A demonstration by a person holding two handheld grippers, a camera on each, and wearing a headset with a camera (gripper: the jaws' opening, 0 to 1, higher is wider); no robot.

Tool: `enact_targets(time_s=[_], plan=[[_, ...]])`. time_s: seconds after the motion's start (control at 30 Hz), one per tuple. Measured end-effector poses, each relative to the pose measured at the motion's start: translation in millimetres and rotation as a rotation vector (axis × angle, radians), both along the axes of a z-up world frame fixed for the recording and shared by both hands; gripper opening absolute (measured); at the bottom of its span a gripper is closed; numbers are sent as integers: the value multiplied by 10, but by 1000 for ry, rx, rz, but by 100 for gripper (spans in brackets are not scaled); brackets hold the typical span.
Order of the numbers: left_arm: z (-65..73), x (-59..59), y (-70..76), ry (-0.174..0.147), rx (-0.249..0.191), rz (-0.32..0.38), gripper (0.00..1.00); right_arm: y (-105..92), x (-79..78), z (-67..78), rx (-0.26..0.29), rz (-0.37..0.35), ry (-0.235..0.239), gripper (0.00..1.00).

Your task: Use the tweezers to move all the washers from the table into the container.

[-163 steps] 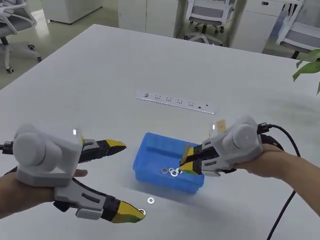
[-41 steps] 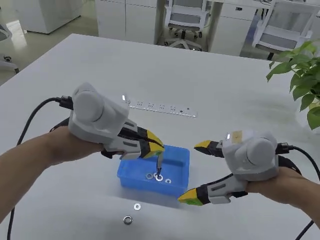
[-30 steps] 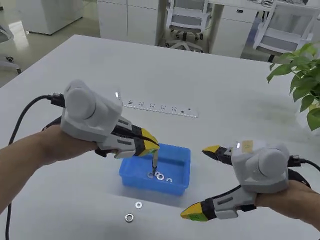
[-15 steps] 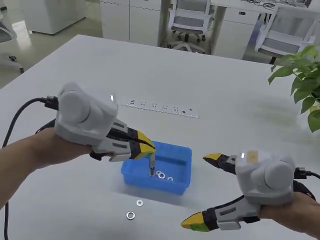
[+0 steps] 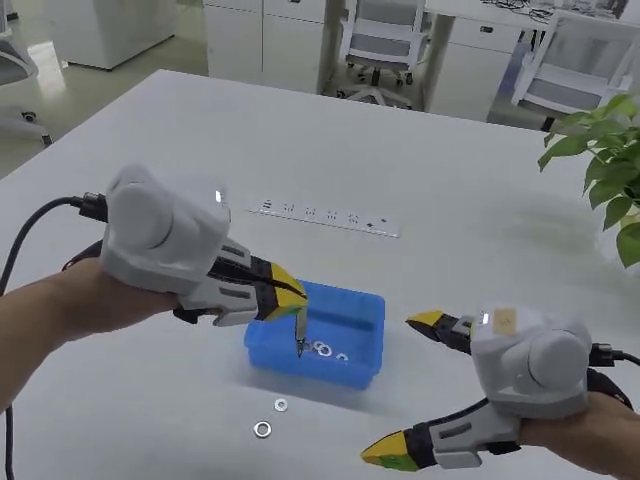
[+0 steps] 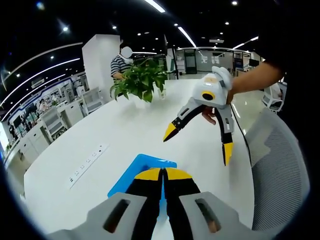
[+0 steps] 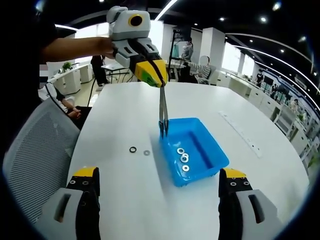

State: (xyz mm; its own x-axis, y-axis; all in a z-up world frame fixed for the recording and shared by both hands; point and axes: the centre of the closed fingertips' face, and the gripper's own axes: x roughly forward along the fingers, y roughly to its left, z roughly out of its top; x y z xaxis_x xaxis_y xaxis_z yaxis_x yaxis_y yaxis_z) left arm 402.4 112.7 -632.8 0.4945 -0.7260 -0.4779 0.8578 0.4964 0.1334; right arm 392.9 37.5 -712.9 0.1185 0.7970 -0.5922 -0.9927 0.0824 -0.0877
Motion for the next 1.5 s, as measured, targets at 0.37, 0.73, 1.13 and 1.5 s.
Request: enact_targets(time_s=[0.37,0.73,1.13,1.5], plan=[[-49,-91,48,13,10,5,5,4,-27,-41,-9,10,9,100],[-273,-170,52,46,40,-16,5,5,-22,-35,-7,12,3,100],[-478,-179,89,71,47,-14,5,-22,-33,-61,-14,8,8,100],[-553,-180,74,82,35,-3,5,-56,-35,-82,-24,5,10,100]])
